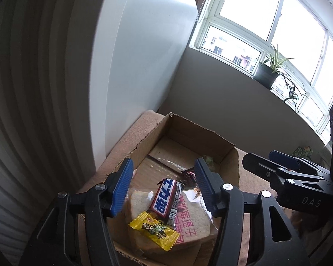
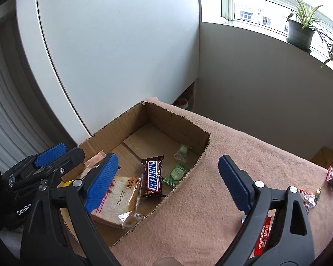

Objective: Organize snacks
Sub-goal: 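Move both grippers back to the snacks on the table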

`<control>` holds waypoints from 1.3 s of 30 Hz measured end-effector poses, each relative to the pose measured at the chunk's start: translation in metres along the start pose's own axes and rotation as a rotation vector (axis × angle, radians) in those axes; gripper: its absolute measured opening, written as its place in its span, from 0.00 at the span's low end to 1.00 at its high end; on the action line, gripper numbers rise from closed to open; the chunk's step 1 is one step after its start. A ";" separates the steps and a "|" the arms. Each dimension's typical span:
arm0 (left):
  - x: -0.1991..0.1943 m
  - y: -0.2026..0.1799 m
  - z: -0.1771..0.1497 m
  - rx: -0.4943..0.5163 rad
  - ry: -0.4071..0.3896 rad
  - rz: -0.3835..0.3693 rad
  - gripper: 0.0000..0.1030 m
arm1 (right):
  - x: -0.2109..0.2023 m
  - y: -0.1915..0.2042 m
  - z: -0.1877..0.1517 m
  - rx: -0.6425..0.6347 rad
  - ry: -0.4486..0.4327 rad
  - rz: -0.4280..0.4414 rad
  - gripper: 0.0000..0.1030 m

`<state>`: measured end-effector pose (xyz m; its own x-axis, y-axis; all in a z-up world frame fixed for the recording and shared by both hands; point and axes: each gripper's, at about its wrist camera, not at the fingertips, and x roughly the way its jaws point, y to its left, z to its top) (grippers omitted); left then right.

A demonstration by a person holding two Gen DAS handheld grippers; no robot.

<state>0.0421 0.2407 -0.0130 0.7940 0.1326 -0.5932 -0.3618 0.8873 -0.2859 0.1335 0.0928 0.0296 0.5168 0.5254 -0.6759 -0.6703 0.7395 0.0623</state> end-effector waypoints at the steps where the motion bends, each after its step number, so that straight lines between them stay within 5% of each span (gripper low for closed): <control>1: 0.000 -0.003 -0.001 0.006 0.004 -0.005 0.55 | -0.003 -0.003 -0.002 0.002 0.002 -0.007 0.91; 6: -0.007 -0.019 -0.004 0.046 -0.022 -0.017 0.55 | -0.026 -0.028 -0.006 0.072 -0.007 -0.001 0.91; 16: -0.009 -0.075 -0.023 0.140 -0.010 -0.113 0.55 | -0.114 -0.111 -0.045 0.157 -0.121 -0.135 0.91; 20: -0.002 -0.101 -0.032 0.169 0.041 -0.185 0.55 | -0.132 -0.159 -0.061 0.297 -0.182 -0.089 0.91; 27: 0.015 -0.144 -0.054 0.197 0.110 -0.267 0.55 | -0.117 -0.209 -0.101 0.397 -0.218 -0.067 0.91; 33: 0.038 -0.166 -0.068 0.226 0.163 -0.245 0.55 | -0.081 -0.242 -0.138 0.432 -0.139 -0.020 0.91; 39: 0.058 -0.167 -0.073 0.190 0.205 -0.212 0.55 | -0.089 -0.278 -0.170 0.497 -0.138 -0.067 0.91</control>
<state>0.1126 0.0678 -0.0544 0.7199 -0.1377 -0.6803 -0.0868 0.9546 -0.2851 0.1833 -0.2310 -0.0526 0.6378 0.4955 -0.5897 -0.3166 0.8666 0.3858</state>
